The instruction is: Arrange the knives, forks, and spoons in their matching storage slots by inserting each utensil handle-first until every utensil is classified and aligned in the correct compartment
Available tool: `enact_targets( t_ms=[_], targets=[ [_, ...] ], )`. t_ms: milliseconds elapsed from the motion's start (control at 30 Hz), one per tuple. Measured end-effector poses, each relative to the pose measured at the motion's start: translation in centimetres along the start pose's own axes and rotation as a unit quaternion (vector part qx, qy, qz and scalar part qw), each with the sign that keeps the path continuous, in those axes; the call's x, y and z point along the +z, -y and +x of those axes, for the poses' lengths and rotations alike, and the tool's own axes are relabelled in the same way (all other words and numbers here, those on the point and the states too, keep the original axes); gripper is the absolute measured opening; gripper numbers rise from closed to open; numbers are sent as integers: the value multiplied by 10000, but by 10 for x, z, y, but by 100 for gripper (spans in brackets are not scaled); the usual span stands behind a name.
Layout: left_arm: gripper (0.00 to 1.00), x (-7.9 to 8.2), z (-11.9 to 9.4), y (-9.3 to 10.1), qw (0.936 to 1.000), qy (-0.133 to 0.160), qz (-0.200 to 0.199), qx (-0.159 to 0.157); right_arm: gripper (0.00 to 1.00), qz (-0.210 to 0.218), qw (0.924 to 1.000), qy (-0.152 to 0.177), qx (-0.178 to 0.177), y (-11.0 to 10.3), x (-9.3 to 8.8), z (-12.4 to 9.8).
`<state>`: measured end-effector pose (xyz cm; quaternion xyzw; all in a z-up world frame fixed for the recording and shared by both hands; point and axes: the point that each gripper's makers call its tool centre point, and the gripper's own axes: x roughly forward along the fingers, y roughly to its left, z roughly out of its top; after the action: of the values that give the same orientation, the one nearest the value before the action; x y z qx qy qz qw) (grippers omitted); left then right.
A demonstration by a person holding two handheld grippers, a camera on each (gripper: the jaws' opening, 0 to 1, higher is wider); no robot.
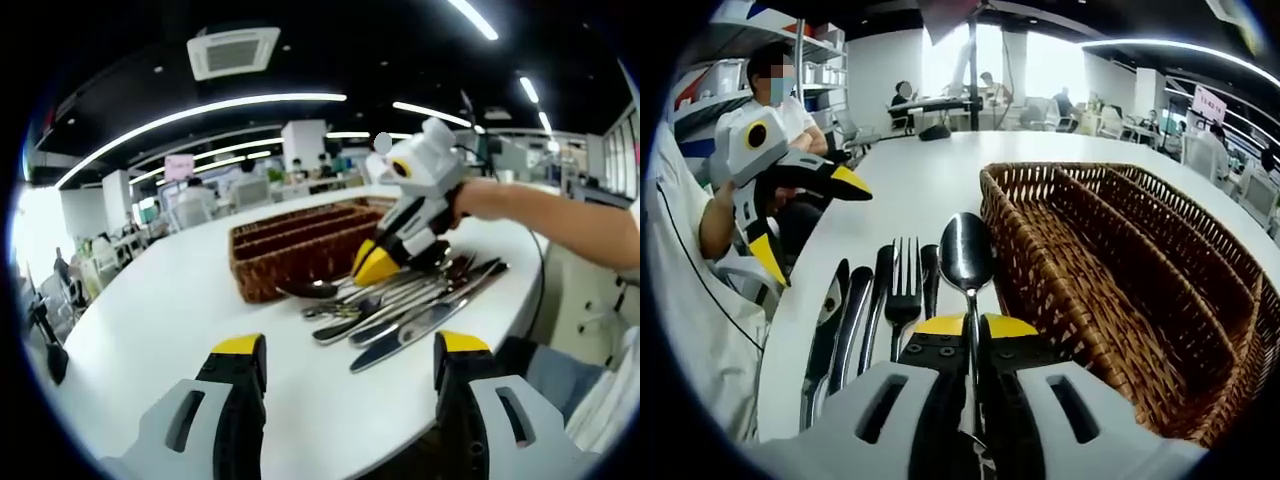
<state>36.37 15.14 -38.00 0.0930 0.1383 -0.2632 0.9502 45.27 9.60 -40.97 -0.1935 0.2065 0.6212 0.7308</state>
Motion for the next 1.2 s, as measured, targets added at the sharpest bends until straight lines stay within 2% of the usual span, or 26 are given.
enact_targets(
  t_ms=[167,267,467,900,1200],
  targets=[
    [67,1,0,0,10000,9,1,-8,3,-87,9999,108,43,-2,1,0],
    [66,1,0,-1,10000,13,-1,7,3,-326,9994,41,-54,3,3,0],
    [67,2,-1,-4,10000,28,-17,43,3,-452,9989,18,-112,7,4,2],
    [67,2,-2,-5,10000,53,-38,41,3,-724,9970,112,-255,9,21,-5],
    [66,1,-4,-6,10000,45,-46,57,3,-805,9966,136,-139,3,30,-8]
  ],
)
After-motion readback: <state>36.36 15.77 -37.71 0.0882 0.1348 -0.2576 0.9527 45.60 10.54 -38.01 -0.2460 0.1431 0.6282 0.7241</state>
